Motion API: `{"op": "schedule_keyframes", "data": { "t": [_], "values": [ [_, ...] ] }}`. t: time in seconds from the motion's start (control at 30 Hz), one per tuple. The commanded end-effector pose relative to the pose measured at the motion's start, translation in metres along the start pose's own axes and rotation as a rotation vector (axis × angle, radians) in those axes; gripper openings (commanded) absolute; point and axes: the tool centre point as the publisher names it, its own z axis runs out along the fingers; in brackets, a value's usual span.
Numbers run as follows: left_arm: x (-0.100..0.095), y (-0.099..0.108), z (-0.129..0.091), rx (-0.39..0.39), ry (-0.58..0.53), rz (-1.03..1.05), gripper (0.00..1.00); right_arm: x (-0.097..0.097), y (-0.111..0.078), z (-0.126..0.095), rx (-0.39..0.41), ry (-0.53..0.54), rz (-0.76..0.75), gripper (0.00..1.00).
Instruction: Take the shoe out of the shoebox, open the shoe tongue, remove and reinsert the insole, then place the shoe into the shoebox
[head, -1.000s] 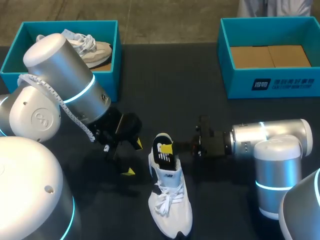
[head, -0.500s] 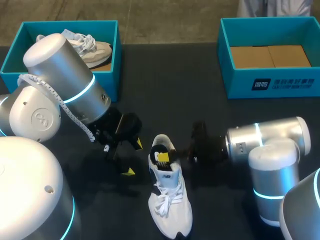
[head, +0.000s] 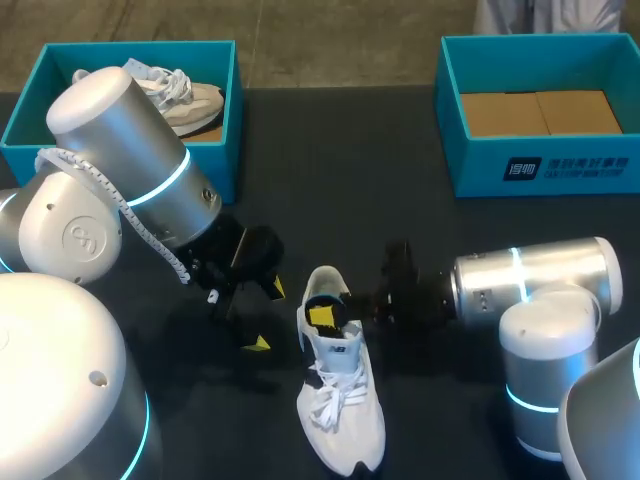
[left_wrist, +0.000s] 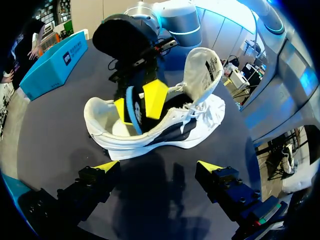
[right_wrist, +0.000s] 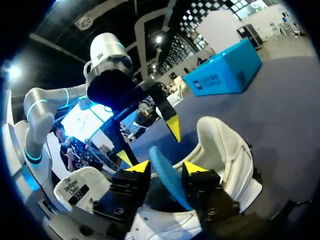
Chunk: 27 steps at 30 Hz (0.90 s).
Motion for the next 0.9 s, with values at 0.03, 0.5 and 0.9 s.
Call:
{"op": "schedule_keyframes", "data": {
  "t": [0.03, 0.5, 0.9],
  "values": [
    [0.000, 0.000, 0.001, -0.002, -0.001, 0.000, 1.00, 0.002, 0.007, -0.001, -0.002, -0.005, -0.016, 0.63],
    [0.000, 0.000, 0.001, -0.002, -0.001, 0.000, 1.00, -0.006, 0.014, -0.012, -0.052, -0.015, -0.061, 0.72],
    [0.000, 0.000, 0.001, -0.002, -0.001, 0.000, 1.00, -0.011, 0.013, -0.001, 0.002, -0.034, -0.008, 0.00]
  ]
}}
